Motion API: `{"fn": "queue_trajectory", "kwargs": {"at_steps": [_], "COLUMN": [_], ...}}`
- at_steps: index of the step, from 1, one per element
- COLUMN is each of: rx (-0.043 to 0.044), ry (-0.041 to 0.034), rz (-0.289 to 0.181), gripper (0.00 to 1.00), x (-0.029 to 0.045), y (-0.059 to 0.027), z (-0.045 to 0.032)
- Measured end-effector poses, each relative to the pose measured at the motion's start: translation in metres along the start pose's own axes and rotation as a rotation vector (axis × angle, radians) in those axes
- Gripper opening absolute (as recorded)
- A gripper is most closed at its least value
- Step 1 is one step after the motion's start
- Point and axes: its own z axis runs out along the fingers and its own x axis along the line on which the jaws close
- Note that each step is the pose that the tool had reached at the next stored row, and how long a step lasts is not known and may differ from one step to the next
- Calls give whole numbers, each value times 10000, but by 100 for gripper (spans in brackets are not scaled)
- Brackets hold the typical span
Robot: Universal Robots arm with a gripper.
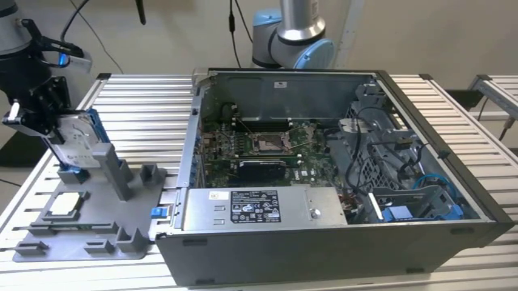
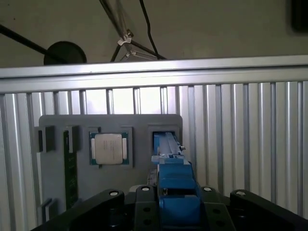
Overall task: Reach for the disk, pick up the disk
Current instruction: 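Pick up the disk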
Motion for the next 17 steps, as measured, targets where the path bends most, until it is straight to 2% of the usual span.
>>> {"fn": "queue_trajectory", "kwargs": {"at_steps": [17], "rx": [0], "ry": [0], "rz": [0], "gripper": [0], "x": [-2], "y": [4], "z": [-251]}}
